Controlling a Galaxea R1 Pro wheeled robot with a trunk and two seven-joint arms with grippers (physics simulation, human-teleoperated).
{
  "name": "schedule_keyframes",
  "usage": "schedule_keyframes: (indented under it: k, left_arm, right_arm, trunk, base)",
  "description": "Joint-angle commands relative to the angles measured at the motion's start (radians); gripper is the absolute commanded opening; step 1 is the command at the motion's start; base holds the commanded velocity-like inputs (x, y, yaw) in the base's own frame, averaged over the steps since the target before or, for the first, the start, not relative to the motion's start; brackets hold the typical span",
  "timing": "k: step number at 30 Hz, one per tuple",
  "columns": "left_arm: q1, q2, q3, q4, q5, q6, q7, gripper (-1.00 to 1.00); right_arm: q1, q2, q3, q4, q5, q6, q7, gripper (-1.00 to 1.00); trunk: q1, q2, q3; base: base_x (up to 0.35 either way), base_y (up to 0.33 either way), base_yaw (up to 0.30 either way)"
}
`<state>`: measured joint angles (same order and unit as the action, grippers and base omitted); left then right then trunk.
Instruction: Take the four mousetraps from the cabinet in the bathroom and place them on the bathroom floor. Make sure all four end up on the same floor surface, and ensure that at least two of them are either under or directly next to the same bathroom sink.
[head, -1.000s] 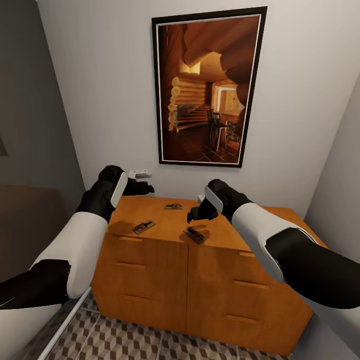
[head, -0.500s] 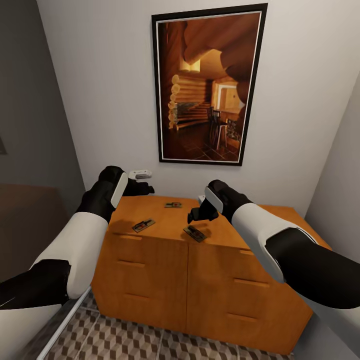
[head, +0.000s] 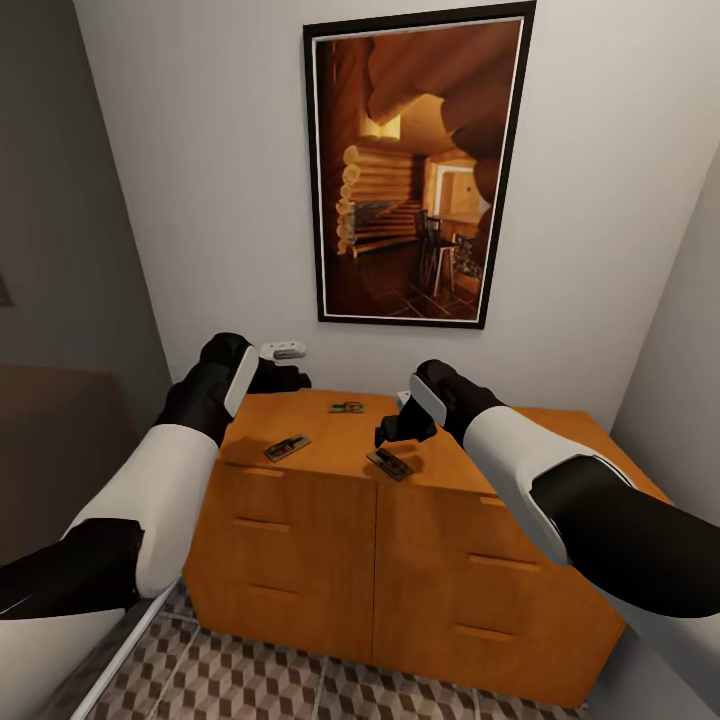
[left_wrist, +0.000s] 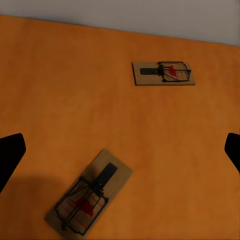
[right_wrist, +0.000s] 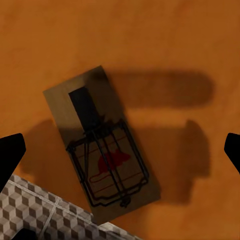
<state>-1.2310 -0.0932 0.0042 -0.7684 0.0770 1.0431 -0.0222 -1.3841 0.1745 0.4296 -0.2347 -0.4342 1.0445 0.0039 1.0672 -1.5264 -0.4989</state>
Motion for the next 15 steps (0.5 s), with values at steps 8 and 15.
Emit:
schedule_keyframes:
  k: [8, 15]
  left_arm:
    - [-0.001, -0.009, 0.000, 0.000, 0.005, 0.004, 0.003, 1.00]
    - [-0.001, -0.011, 0.000, 0.000, 0.004, 0.004, 0.004, 1.00]
  right_arm:
    - [-0.001, 0.000, 0.006, 0.001, -0.004, 0.003, 0.001, 1.00]
    - [-0.001, 0.000, 0.006, 0.001, -0.005, 0.003, 0.001, 1.00]
  trunk:
    - [0.000, -0.001, -0.001]
    - [0.000, -0.001, -0.001]
  base:
    - [0.000, 0.000, 0.000]
    - [0.000, 0.000, 0.000]
